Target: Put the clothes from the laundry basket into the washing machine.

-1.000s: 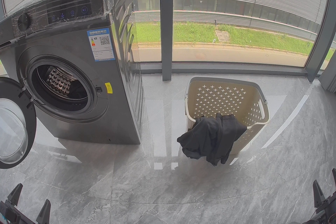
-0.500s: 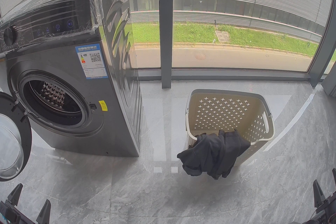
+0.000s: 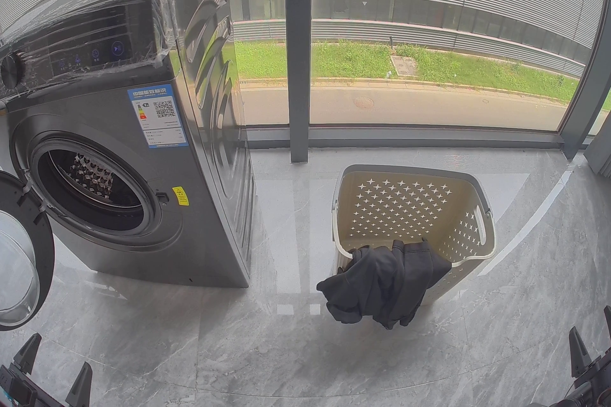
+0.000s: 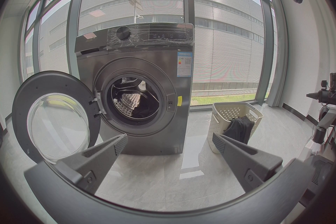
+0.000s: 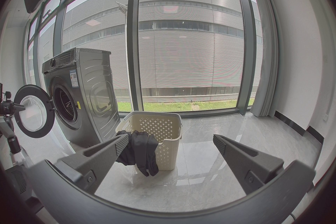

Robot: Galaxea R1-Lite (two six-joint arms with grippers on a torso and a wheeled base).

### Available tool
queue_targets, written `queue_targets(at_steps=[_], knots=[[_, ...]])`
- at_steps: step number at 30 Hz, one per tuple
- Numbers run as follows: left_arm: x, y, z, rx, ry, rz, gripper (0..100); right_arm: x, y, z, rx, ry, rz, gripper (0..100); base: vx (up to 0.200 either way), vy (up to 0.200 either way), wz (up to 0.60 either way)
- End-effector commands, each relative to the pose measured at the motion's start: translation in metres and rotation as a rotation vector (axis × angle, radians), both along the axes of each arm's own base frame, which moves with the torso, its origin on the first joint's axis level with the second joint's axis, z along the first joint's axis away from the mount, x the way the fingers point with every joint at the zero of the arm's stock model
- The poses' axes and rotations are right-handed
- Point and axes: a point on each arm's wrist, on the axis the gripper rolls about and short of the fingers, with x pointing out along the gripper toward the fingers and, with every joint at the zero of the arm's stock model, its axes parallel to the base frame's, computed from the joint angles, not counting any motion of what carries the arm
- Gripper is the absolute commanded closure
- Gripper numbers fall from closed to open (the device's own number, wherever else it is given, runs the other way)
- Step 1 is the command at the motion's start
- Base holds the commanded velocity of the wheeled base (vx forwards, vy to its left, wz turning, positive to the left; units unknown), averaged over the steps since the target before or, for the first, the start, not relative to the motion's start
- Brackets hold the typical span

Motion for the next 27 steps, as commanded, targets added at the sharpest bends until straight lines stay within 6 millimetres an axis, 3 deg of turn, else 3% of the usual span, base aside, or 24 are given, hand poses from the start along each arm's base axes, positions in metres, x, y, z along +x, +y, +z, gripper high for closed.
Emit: queue_targets(at_steps=[1,6,9,20,27], knots=[[0.0001,0.0,-0.0048,-0.001,0.001,0.001,0,0.0001,0.0,-0.0052,0.0,0.001,0.0,0,0.0,0.0,0.0],[0.0001,0.0,-0.0048,-0.001,0.001,0.001,0,0.0001,0.0,-0.0052,0.0,0.001,0.0,0,0.0,0.0,0.0],[0.0001,0.0,-0.0048,-0.001,0.001,0.001,0,0.0001,0.0,-0.0052,0.0,0.001,0.0,0,0.0,0.0,-0.6],[0.0001,0.0,-0.0048,-0.001,0.001,0.001,0,0.0001,0.0,-0.0052,0.0,0.001,0.0,0,0.0,0.0,0.0],[0.0001,0.0,-0.0048,-0.001,0.001,0.001,0,0.0001,0.0,-0.0052,0.0,0.001,0.0,0,0.0,-0.2,0.0]])
